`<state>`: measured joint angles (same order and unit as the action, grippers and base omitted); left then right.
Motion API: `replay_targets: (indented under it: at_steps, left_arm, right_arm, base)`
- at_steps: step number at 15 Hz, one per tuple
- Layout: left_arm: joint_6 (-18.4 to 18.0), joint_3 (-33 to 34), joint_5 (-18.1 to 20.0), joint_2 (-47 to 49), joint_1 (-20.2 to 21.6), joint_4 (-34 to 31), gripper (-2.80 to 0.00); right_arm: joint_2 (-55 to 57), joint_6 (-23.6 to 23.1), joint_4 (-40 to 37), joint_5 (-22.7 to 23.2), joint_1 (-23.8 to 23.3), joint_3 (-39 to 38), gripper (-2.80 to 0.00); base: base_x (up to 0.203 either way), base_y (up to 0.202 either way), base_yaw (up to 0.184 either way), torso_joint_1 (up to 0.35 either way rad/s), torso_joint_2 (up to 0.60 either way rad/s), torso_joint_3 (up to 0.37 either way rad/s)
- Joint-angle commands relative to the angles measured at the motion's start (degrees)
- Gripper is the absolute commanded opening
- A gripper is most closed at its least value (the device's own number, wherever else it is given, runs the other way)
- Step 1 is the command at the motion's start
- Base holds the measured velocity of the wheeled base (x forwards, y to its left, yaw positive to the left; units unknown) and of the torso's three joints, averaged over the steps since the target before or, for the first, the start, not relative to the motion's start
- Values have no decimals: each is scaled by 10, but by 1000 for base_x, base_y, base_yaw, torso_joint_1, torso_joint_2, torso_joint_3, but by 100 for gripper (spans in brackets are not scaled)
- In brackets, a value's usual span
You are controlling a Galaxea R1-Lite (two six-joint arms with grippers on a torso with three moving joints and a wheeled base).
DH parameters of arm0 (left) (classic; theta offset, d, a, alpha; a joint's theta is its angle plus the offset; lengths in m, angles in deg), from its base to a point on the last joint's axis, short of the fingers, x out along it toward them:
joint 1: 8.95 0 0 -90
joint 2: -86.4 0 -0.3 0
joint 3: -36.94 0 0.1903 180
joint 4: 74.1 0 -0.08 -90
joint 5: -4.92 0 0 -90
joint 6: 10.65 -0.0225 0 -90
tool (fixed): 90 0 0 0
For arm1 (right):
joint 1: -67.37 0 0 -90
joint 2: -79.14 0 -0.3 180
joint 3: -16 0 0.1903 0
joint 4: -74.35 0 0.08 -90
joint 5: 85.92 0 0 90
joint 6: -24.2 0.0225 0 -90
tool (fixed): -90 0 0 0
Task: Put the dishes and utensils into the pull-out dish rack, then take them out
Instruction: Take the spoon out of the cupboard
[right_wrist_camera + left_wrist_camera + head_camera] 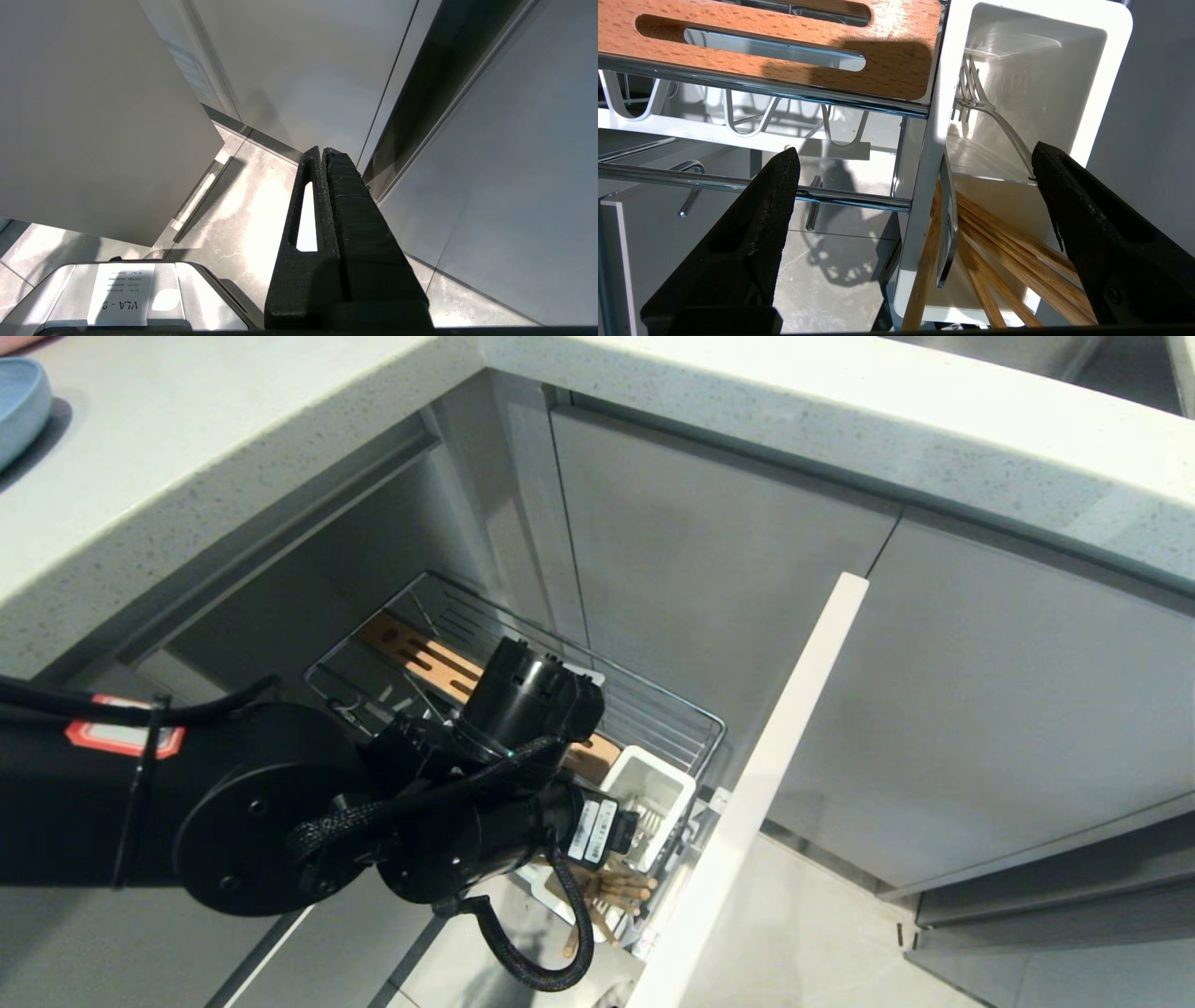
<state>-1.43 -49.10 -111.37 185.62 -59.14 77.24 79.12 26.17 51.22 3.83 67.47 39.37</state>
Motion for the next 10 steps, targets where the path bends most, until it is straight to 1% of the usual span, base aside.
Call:
replay_targets:
  at_steps: [1,2,4,10]
  left_arm:
    - [1,0,-2,1,-1,-2,-121]
    - [1,0,-2,1,-1,-1,-280]
    - [1,-2,-13,1,-1,-1,-280]
    - [2,-2,-14,0,-3,5,-280]
  right_arm:
    - [-2,0,0,0,1,-1,-280]
    - [-2,0,0,0,1,-1,-280]
    - [-2,0,0,0,0,-1,-280]
    - [-2,0,0,0,0,-1,-280]
  base:
    - [0,0,0,0,0,0]
    - [0,0,0,0,0,0]
    - [0,0,0,0,0,0]
    - [0,0,0,0,0,0]
